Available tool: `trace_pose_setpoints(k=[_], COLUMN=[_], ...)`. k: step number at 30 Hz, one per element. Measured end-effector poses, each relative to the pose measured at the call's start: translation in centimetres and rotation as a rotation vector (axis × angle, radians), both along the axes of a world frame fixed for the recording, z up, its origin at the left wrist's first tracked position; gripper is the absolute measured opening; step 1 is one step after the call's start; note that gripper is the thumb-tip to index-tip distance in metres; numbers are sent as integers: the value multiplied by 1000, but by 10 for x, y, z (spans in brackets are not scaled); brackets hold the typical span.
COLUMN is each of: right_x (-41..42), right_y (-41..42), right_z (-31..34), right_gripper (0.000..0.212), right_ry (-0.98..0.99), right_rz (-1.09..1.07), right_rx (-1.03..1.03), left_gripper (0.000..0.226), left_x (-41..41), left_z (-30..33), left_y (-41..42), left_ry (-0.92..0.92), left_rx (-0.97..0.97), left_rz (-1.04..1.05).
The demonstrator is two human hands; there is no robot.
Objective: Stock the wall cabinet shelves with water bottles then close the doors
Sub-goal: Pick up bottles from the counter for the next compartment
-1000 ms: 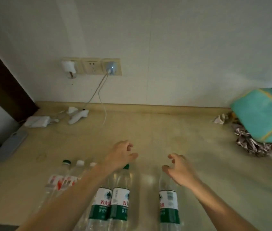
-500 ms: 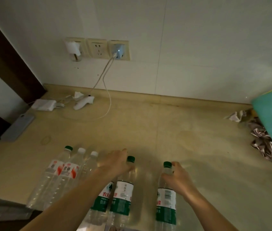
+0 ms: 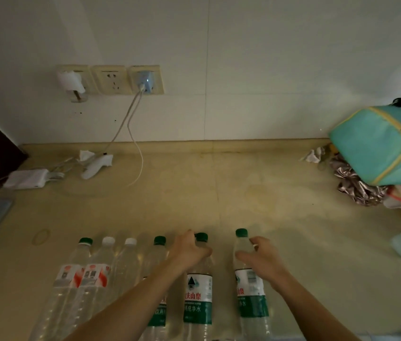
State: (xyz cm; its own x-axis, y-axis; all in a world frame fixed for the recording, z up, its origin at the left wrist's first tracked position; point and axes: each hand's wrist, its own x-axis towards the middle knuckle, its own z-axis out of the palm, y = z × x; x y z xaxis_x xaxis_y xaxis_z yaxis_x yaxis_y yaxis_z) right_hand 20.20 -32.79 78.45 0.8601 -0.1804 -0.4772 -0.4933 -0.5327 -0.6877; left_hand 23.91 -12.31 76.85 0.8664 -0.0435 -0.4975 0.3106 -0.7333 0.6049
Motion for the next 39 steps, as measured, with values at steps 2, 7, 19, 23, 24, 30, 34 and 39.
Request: trace_pose_setpoints(k=[2,7,19,23,24,30,34,39], right_x=[-4,-2,7,10,8,-4,-6,-5], right_y=[-1,-1,4,-2,-4,-9,-16,-16], right_z=[8,32,34,37,37,31,25,5], right_gripper=[21,50,56,60,61,55,63,71], right_ry=[-134,-352,-552,-513,-500,-486,-424,-302], right_rz=[3,-72,-24,5,13,42,65,4], right_rx=[-3,54,81,70,76,103,123,222], left_gripper=[30,20,43,42,40,44,69,69], left_x=[-1,11,24,33,36,43,39,27], left_z=[7,48,80,79,78,65,42,6], left_y=[5,10,13,5,2,-11,-9,-16], left_ry=[-10,-224,-655,-667,-678,-663,-565,-376], left_rx=[-160,-344,-358,-325,-326,-385,-375,-388], left_rz=[15,0,-180,-266,-277,-214,-146,12])
